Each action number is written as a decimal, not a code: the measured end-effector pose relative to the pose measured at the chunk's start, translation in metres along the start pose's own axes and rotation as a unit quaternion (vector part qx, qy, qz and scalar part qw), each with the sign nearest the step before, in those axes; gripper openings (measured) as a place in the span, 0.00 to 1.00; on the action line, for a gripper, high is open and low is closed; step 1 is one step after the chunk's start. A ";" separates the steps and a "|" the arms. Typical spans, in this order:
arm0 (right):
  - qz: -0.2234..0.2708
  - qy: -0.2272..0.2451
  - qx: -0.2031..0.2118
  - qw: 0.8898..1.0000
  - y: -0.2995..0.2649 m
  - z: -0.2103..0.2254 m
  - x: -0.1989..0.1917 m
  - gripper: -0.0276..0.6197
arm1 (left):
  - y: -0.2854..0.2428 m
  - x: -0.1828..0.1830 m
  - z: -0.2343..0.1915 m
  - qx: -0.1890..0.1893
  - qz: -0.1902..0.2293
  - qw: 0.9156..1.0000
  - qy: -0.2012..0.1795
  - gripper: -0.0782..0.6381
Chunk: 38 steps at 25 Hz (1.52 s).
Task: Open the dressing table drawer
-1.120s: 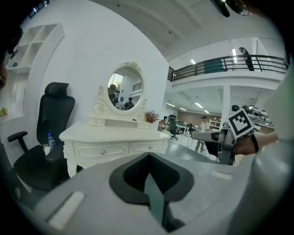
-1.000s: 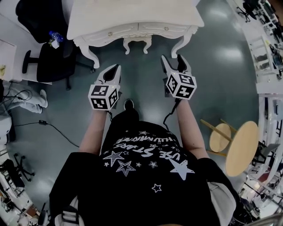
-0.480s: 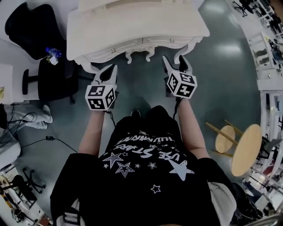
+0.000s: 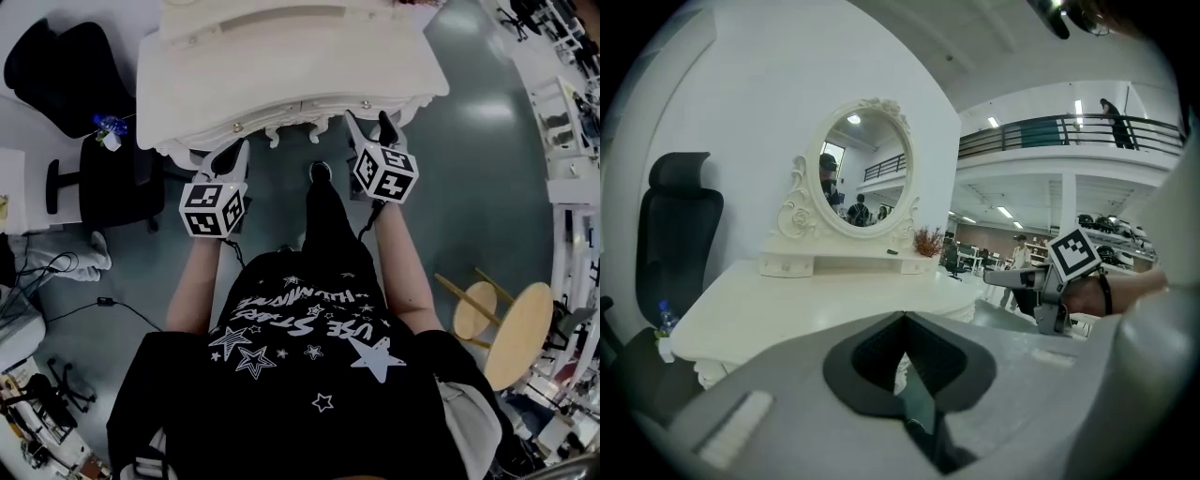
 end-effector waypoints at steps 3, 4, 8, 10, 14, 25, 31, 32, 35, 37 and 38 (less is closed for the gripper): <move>-0.004 -0.005 0.006 1.000 -0.034 0.021 0.009 0.56 | -0.029 0.007 -0.003 0.007 -0.006 1.000 -0.002 0.11; -0.006 -0.008 0.006 1.000 -0.047 0.029 0.013 0.56 | -0.041 0.010 -0.006 0.010 -0.009 1.000 -0.003 0.11; -0.012 -0.014 0.015 1.000 -0.100 0.068 0.042 0.56 | -0.096 0.036 -0.008 0.025 -0.016 1.000 0.000 0.11; -0.013 -0.015 0.018 1.000 -0.125 0.091 0.059 0.55 | -0.127 0.052 -0.004 0.029 -0.019 0.999 0.001 0.11; -0.023 -0.006 0.017 1.000 -0.176 0.135 0.086 0.55 | -0.188 0.080 0.003 0.032 -0.020 0.999 0.004 0.11; -0.069 0.028 0.017 0.997 -0.301 0.226 0.132 0.52 | -0.320 0.131 0.011 0.043 -0.034 0.998 0.001 0.11; -0.108 0.038 0.031 0.993 -0.367 0.241 0.131 0.47 | -0.365 0.139 -0.011 0.061 -0.037 0.997 0.010 0.11; -0.114 0.042 0.031 0.992 -0.377 0.242 0.131 0.45 | -0.371 0.140 -0.015 0.063 -0.038 0.997 0.011 0.11; -0.131 0.056 0.027 0.989 -0.402 0.246 0.129 0.41 | -0.386 0.140 -0.023 0.068 -0.043 0.997 0.017 0.11; -0.142 0.058 0.028 0.988 -0.414 0.248 0.127 0.40 | -0.394 0.141 -0.027 0.070 -0.047 0.996 0.018 0.11; -0.147 0.057 0.030 0.987 -0.419 0.249 0.126 0.39 | -0.398 0.142 -0.028 0.071 -0.048 0.996 0.018 0.11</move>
Point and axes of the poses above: the fingertips, and each gripper's own axes: y backward along the fingers, z to its right, x out of its top, the point moved 10 cm from there along y, backward along the fingers
